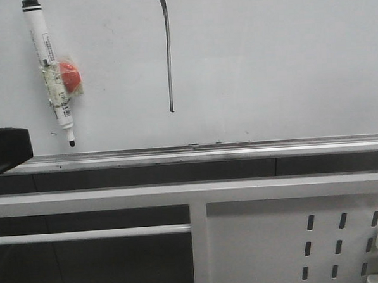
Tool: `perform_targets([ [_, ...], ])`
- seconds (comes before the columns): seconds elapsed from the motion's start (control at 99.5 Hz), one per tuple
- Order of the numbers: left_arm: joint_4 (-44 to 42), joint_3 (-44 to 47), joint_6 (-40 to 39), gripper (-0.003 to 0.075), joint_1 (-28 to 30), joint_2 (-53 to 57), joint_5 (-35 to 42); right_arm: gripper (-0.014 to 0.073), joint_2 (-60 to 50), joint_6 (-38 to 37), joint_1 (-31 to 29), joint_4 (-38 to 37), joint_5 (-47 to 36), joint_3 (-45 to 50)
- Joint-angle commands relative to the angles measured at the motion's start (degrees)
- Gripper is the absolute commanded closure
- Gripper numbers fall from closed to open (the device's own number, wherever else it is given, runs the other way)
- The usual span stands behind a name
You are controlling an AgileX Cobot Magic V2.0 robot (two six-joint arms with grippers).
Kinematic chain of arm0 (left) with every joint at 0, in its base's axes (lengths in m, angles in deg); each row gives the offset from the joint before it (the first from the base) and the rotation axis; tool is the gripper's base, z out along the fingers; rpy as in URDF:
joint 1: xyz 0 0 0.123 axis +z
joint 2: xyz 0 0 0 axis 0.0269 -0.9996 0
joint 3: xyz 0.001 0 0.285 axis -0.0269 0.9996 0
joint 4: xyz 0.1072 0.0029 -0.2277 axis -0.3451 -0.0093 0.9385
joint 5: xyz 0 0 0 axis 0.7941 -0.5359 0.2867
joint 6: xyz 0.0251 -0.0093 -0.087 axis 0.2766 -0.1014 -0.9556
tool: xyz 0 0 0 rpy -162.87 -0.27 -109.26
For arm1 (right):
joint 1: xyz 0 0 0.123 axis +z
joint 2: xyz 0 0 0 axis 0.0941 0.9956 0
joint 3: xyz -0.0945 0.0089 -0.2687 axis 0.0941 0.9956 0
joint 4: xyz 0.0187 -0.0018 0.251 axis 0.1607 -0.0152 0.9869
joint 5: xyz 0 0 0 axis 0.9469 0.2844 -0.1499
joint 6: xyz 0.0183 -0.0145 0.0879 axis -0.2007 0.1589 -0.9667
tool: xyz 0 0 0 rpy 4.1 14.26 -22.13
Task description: Write number 1 on whiteboard
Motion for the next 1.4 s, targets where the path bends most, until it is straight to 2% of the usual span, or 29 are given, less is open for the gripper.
perform_targets([
  [0.0,0.41,1.30,2.05,0.0740,-0.13,1.05,11.45,0.0663,0.29,0.00,-0.30,0.59,-4.42,-1.10],
  [0.322,-0.14,-7.69,1.86,0.0740,-0.13,1.05,6.69,0.0663,0.29,0.00,-0.30,0.59,-4.42,-1.10],
  [0.452,-2.88,-13.91,-5.01,0.0740,-0.13,1.69,-4.95,0.0663,0.29,0.00,-0.30,0.59,-4.42,-1.10],
  [0.603,-9.91,-19.46,-11.60,0.0740,-0.13,5.89,-10.86,0.0663,0.29,0.00,-0.30,0.59,-4.42,-1.10],
  [0.654,-12.16,-20.85,-13.42,0.0740,-0.13,8.91,-16.74,0.0663,0.29,0.00,-0.30,0.59,-4.42,-1.10],
  [0.754,-14.52,-22.97,-14.63,0.0740,-0.13,17.86,-34.58,0.0663,0.29,0.00,-0.30,0.59,-4.42,-1.10],
  [0.804,-14.51,-23.25,-14.72,0.0740,-0.13,23.18,-40.06,0.0663,0.29,0.00,-0.30,0.59,-4.42,-1.10],
  [0.995,-19.16,-21.94,-13.08,0.0740,0.09,39.08,-46.90,0.0663,0.29,0.00,-0.30,0.59,-4.42,-1.10],
  [1.146,-21.01,-21.94,-12.84,0.0740,0.09,46.25,-52.46,0.0663,0.29,0.00,-0.30,0.59,-4.42,-1.10],
  [1.237,-26.07,-21.94,-12.80,0.0740,0.09,49.19,-58.72,0.0663,0.29,0.00,-0.30,0.59,-4.42,-1.10],
  [1.388,-23.28,-21.94,-12.91,0.0740,0.09,51.11,-70.14,0.0663,0.29,0.00,-0.30,0.59,-4.42,-1.10],
])
